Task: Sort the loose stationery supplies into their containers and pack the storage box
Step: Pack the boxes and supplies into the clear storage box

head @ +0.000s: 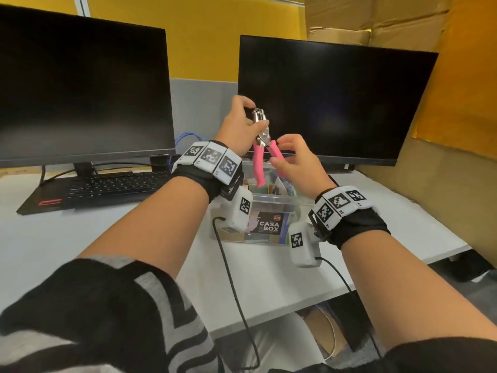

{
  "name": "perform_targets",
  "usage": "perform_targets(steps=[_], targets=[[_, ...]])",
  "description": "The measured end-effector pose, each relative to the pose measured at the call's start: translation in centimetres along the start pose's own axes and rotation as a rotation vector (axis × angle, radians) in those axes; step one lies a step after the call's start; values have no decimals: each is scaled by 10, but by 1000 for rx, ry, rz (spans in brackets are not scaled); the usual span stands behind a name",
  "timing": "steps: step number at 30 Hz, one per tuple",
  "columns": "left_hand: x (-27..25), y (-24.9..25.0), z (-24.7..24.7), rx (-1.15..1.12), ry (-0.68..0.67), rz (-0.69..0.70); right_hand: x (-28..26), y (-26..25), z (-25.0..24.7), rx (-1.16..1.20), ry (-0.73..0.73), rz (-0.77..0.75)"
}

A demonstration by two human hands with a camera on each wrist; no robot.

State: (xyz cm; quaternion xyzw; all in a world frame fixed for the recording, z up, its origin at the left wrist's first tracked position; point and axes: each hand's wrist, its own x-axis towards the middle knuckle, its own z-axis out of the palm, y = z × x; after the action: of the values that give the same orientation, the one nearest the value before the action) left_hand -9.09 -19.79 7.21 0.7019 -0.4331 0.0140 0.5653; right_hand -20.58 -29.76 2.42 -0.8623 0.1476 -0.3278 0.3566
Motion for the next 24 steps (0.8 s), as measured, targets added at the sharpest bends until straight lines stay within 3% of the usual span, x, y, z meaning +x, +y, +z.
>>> perform_targets(steps=[6,8,11,15,18,24], targets=[[3,-8,22,7,-52,-78,5,1,-6,-16,58,51],[4,-20,24,152,-117,-120,7,9,-7,-137,121,102],[-1,-43,24,607,-176,-137,11,20,-7,-367,198,171],[-10,-67,22,962,-286,-237,15,24,-1,-676,22,279],[-10,-73,22,948,-346,-271,18,33,6,-777,-62,357],[-9,-76,23,966,-377,-294,24,47,19,-728,-234,502]])
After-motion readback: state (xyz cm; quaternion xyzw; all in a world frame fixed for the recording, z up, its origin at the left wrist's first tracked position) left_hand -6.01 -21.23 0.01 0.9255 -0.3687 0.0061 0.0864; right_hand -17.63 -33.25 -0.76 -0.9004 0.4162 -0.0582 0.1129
